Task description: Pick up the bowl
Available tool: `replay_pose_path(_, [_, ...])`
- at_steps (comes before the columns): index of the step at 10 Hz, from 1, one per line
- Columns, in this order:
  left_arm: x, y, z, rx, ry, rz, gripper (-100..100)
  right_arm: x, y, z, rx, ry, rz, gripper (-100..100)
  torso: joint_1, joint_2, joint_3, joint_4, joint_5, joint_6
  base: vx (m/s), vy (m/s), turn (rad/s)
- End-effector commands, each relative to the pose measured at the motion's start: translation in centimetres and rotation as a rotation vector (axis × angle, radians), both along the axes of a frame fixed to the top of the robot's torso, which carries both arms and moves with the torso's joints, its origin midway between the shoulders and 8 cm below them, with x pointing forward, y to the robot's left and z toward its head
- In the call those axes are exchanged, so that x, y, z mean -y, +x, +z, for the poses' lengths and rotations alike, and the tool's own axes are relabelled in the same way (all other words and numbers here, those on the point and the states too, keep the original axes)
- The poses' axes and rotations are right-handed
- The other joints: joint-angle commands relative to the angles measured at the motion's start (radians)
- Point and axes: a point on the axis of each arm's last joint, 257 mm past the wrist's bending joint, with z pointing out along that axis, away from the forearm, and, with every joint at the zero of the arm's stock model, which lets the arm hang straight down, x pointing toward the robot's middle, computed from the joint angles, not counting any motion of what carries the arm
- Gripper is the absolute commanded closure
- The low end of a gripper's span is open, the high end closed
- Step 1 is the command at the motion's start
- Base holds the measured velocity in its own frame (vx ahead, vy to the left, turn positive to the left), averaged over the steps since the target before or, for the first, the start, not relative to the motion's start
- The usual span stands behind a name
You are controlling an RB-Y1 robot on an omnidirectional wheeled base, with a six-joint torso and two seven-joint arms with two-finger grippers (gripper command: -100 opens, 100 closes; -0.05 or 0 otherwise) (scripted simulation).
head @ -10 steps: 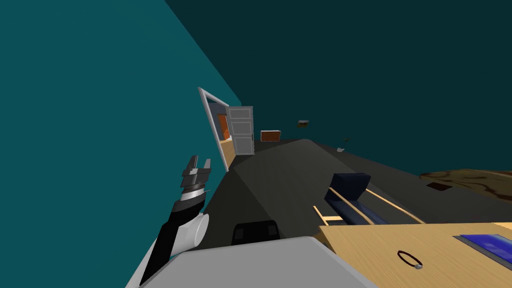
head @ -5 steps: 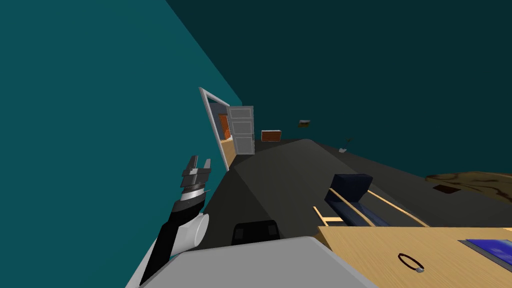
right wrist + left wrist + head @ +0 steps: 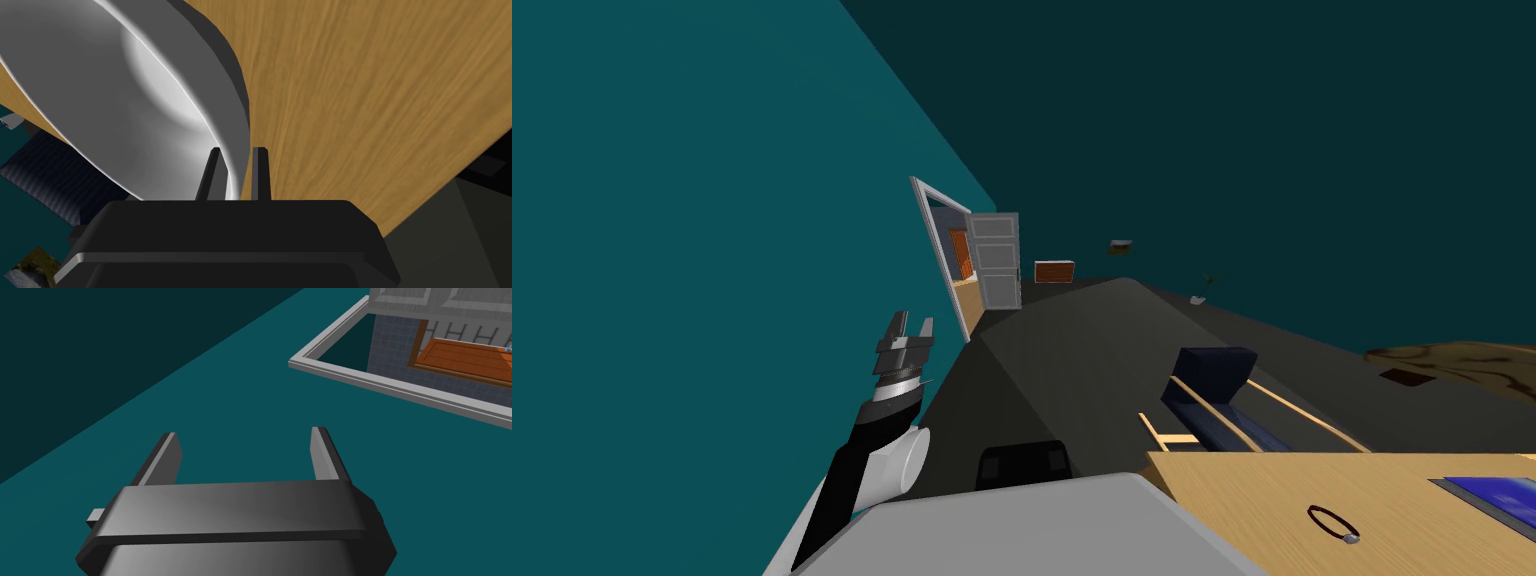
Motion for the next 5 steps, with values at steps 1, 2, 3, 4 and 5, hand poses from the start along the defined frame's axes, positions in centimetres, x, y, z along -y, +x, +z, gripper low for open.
replay_pose_path(1, [0.0,0.0,0.0,0.000,0.000,0.000,0,0.0,0.0,0.0,0.000,0.000,0.000,0,0.000,0.000,0.000,0.000,0.000,0.000,0.000,0.000,0.000])
replay_pose_path(2, [0.0,0.0,0.0,0.000,0.000,0.000,0,0.3,-0.5,1.1,-0.002,-0.002,0.008,100,0.000,0.000,0.000,0.000,0.000,0.000,0.025,0.034,-0.075])
replay_pose_path(3, [0.0,0.0,0.0,0.000,0.000,0.000,0,0.5,-0.6,1.5,-0.002,-0.002,0.011,100,0.003,-0.001,-0.001,-0.001,0.001,0.001,0.029,0.060,-0.069])
replay_pose_path(4, [0.0,0.0,0.0,0.000,0.000,0.000,0,0.3,-0.5,1.2,-0.003,-0.003,0.011,100,0.005,-0.001,-0.001,-0.001,0.002,0.001,0.009,0.028,-0.018])
replay_pose_path(5, [0.0,0.0,0.0,0.000,0.000,0.000,0,0.3,-0.6,1.3,-0.003,-0.002,0.010,0,0.004,-0.001,-0.001,0.000,0.002,0.000,0.001,0.006,0.000])
